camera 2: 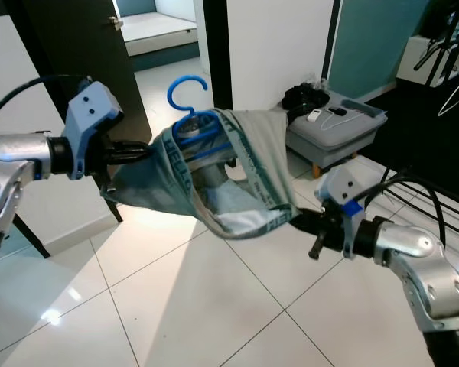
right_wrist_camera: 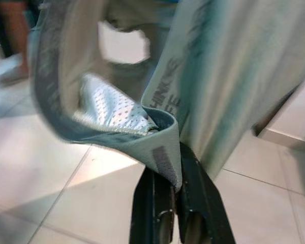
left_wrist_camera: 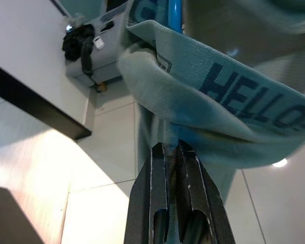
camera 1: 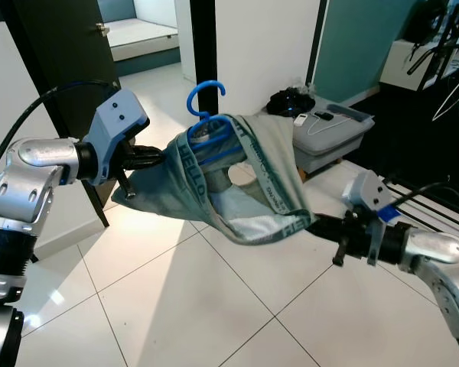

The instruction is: Hang hanger

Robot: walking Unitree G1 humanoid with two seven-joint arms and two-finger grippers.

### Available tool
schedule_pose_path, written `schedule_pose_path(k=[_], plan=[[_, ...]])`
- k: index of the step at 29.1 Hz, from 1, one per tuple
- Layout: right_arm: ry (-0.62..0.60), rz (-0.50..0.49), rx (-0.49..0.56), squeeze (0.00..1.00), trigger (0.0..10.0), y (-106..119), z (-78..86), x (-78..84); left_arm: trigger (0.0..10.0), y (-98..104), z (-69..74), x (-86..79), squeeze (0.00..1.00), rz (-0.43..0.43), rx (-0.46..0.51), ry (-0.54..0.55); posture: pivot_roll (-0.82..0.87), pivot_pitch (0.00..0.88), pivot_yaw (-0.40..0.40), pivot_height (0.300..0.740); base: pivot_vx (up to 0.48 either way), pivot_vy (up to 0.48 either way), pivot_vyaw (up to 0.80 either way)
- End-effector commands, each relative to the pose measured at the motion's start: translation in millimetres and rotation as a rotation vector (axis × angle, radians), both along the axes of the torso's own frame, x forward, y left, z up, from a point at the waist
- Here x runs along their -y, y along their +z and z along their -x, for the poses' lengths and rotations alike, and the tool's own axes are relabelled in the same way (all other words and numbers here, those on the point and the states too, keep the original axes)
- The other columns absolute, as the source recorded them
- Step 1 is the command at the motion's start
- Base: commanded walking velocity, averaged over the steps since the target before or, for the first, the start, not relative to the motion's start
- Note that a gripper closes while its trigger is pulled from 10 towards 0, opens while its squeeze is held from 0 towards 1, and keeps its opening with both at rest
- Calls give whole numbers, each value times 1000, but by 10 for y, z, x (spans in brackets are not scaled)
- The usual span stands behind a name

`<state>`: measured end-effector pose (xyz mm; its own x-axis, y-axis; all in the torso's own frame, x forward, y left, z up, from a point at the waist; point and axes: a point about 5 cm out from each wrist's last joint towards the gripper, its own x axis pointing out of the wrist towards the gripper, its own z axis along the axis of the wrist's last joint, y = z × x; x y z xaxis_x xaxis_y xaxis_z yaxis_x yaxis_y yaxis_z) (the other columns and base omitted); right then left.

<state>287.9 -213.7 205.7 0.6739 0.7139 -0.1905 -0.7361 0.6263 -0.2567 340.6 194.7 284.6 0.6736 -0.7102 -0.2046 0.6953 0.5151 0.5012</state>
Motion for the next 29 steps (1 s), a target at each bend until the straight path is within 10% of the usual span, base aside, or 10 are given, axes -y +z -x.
schedule_pose_path(k=[1, 2, 3, 17, 18, 19, 20, 29], plan=[[-47, -3, 12, 729, 10000, 2, -53, 24, 10000, 28, 28, 56, 0, -1, 12, -41, -47, 0, 15, 740, 0, 0, 0], [-47, -3, 12, 729, 10000, 2, -53, 24, 10000, 28, 28, 56, 0, -1, 12, -41, -47, 0, 15, 740, 0, 0, 0], [-94, -24, 42, 1000, 10000, 43, -105, 65, 10000, 4, 50, 69, 0, -8, -3, -58, -44, 0, 13, 740, 0, 0, 0], [-422, -347, 144, 1000, 10000, 240, -283, 414, 10000, -392, -33, -123, 0, 6, -126, 120, -46, 0, 14, 740, 0, 0, 0], [-475, -374, 101, 314, 10000, 154, -320, 426, 10000, -530, -27, -113, 0, 19, -173, 138, -55, 0, 20, 740, 0, 0, 0], [-504, -391, 69, 314, 10000, 93, -341, 427, 10000, -622, -16, -103, 0, 28, -205, 147, -55, 0, 20, 740, 0, 0, 0], [-524, -390, 41, 0, 10000, 22, -352, 417, 10000, -698, -13, -87, 0, 65, -240, 164, -55, 0, 20, 740, 0, 0, 0], [-672, -354, -168, 0, 10000, -584, -280, 209, 10000, -1389, 175, 61, 0, 226, -415, 358, -64, 0, 22, 740, 0, 0, -624]])
